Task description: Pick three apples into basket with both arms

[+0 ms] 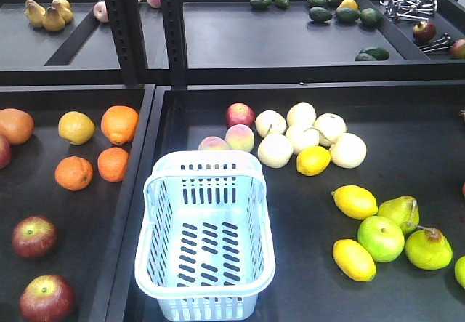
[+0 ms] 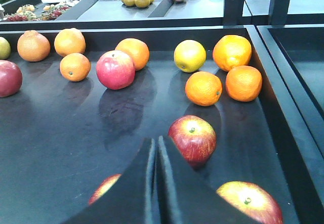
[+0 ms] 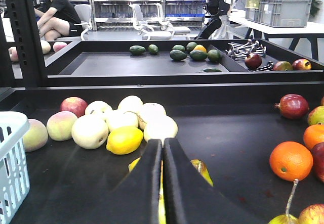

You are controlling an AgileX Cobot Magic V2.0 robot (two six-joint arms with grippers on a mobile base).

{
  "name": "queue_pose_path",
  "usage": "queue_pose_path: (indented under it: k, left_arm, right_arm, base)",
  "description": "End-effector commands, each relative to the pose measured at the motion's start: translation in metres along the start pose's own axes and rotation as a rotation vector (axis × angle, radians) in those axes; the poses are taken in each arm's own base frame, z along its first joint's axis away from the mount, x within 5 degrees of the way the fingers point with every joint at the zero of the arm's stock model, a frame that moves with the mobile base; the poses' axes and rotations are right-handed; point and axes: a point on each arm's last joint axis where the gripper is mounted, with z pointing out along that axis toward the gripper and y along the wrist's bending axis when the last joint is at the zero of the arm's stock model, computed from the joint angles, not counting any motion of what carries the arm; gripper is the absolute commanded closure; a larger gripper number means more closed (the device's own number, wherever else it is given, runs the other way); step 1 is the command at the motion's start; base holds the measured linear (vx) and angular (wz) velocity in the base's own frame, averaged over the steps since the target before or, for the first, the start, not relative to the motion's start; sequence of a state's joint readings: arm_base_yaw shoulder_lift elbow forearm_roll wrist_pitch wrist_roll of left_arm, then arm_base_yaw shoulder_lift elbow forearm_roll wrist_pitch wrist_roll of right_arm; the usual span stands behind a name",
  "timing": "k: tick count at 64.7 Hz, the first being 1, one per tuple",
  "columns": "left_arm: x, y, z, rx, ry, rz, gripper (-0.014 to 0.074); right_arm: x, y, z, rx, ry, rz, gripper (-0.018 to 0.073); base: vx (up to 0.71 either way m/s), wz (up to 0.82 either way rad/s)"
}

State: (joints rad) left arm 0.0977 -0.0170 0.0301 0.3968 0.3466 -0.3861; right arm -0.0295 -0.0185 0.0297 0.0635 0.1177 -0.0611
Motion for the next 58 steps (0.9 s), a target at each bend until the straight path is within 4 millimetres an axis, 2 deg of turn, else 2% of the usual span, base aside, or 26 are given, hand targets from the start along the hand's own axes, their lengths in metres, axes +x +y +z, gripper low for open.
queue_pose_path:
  k: [1,58]
  left_arm:
    - [-0.0028,-0.0025,-0.0003,0.032,-0.066,0.001,0.0603]
    - [-0.0028,-0.0025,-0.0003,0.032,-0.067,0.002,0.0603]
  right_arm:
    - [-0.0026,-0.0006,0.0002,0.007,-0.063,-0.014,0.0567]
    - [-0.0026,-0.0006,0.0002,0.007,-0.063,-0.014,0.0567]
  base:
    - [0.00,0.00]
    - [0.00,0.00]
